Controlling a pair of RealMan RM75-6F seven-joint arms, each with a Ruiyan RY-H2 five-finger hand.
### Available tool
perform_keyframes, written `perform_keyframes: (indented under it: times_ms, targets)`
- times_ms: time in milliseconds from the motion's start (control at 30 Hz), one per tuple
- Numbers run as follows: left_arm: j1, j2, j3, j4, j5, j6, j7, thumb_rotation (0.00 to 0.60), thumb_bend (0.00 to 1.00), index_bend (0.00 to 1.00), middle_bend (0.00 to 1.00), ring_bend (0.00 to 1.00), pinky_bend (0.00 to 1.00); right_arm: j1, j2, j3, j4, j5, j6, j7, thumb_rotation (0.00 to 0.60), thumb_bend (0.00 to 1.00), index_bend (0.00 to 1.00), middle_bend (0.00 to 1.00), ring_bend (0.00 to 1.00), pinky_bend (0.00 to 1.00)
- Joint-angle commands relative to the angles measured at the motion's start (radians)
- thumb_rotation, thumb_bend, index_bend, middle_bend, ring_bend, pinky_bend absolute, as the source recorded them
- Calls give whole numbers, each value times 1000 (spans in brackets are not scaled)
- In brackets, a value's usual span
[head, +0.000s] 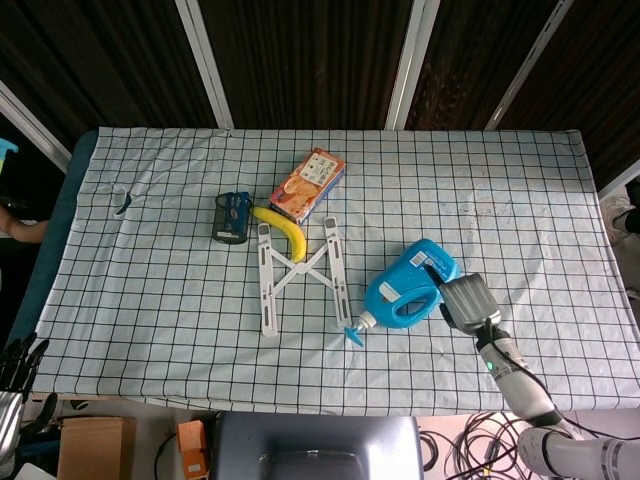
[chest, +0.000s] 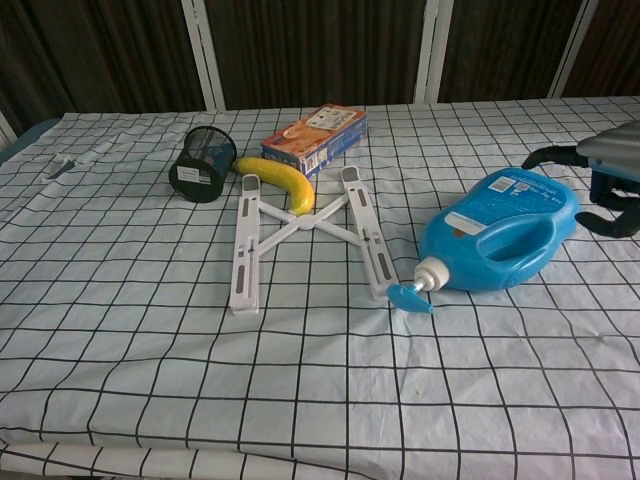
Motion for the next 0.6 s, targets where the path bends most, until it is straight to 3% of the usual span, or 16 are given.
perform_keyframes:
  times_ms: [33, 367, 433, 500, 567, 600]
  targets:
    - [8, -10, 4, 6, 6, -1, -4, 600, 393, 0, 0, 0, 19, 35, -1, -17, 59, 51, -100, 54, 600, 553, 125, 965, 1000, 1000]
    - [-1, -5, -3, -20, 24, -29, 24, 600, 393, 0, 0, 0, 20, 12, 17, -39, 28, -66, -7, 128, 600, 560, 108, 942, 987, 967]
    - [-9, 1, -3, -36, 31, -42, 14, 600, 394, 0, 0, 0, 19, -21, 41, -47, -14, -145, 47, 197, 600, 560, 42, 707, 801, 798]
    - [-20, 8, -4, -54, 38, -57, 1, 600, 395, 0, 0, 0, 19, -82, 73, -69, -65, -279, 167, 278, 600, 546, 0, 201, 289, 537]
    - [-27, 11, -9, -70, 36, -66, 4, 600, 399, 0, 0, 0, 19, -154, 99, -115, -93, -408, 295, 320, 600, 488, 0, 18, 47, 424]
    - [-32, 12, -14, -81, 35, -72, 7, 600, 401, 0, 0, 0, 19, -203, 115, -155, -104, -480, 369, 328, 600, 442, 0, 0, 6, 388]
